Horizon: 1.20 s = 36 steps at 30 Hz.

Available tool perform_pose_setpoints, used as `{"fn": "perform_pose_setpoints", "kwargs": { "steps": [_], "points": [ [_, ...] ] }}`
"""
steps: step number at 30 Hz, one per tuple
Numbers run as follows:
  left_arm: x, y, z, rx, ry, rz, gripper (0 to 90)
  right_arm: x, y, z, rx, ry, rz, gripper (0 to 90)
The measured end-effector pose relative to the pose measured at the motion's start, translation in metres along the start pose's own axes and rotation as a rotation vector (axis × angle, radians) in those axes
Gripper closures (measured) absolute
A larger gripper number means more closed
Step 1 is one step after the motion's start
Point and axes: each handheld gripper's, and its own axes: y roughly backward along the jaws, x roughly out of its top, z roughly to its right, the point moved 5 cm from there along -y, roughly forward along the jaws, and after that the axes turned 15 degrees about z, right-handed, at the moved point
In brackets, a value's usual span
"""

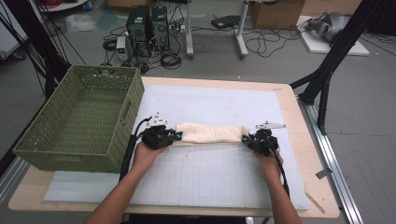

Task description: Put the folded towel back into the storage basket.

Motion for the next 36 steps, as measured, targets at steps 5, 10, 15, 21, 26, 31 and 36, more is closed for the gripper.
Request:
{"fn": "perform_pose_setpoints", "kwargs": {
  "steps": [5, 10, 15, 21, 26, 31, 36],
  "points": [
    [0.002, 0.007, 0.001, 0.002, -0.001, 0.022, 81.0, 0.001, 0.003, 0.0, 0.004, 0.028, -0.001, 80.0],
    [0.009, 0.016, 0.008, -0.012, -0.027, 0.057, 81.0, 0.004, 0.01, -0.001, 0.055, 0.075, 0.037, 80.2],
    [0.019, 0.029, 0.016, -0.029, -0.028, 0.114, 81.0, 0.015, 0.021, -0.003, 0.081, 0.106, 0.118, 80.4],
    [0.024, 0.042, 0.022, -0.031, -0.033, 0.152, 81.0, 0.026, 0.033, -0.007, 0.115, 0.11, 0.193, 80.5],
    [0.032, 0.057, 0.026, -0.037, -0.036, 0.185, 80.9, 0.033, 0.038, -0.013, 0.136, 0.123, 0.231, 80.5],
    [0.034, 0.067, 0.025, -0.035, -0.041, 0.204, 80.9, 0.041, 0.04, -0.021, 0.162, 0.135, 0.264, 80.5],
    [0.039, 0.079, 0.023, -0.023, -0.039, 0.224, 80.9, 0.048, 0.039, -0.028, 0.174, 0.149, 0.285, 80.6]
  ]
}}
